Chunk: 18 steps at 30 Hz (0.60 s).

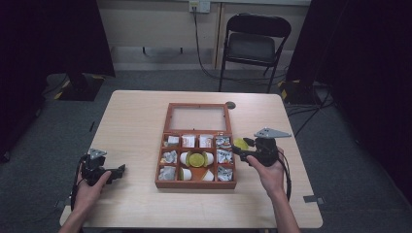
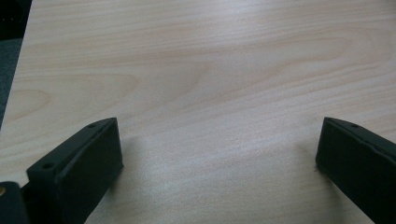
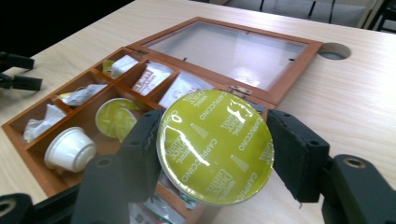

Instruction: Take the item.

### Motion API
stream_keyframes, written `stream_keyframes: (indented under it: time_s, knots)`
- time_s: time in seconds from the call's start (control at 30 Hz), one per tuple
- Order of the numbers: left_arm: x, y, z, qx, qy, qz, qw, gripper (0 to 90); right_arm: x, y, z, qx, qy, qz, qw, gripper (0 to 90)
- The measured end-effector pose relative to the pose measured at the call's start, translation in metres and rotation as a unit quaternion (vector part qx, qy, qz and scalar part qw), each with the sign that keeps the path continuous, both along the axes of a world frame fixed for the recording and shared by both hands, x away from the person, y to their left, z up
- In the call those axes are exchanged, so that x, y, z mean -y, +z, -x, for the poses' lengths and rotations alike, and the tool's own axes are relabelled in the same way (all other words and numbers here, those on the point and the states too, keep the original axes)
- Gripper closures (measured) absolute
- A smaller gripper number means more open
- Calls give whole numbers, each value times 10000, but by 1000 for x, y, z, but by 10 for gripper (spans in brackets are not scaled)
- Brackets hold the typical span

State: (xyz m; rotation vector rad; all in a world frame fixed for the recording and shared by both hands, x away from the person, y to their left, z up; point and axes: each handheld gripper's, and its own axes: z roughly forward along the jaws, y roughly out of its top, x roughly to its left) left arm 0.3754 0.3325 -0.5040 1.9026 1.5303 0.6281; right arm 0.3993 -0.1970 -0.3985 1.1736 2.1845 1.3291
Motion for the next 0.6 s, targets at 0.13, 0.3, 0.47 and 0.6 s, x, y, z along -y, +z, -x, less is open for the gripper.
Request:
stream_keyframes:
  time_s: [0.13,0.3,0.47,0.6]
  knots:
    - [0,0,0,2,-1,-1,10000,0,10,-2,-2,-7,-109,-9,9999,390]
    - [0,0,0,3,0,-2,10000,0,19,-8,-5,-66,-249,34,9997,390]
    - [0,0,0,2,0,0,10000,0,26,-15,-8,-168,-389,127,9990,390]
    - [0,0,0,0,0,2,10000,0,30,-20,-10,-236,-461,181,9985,390]
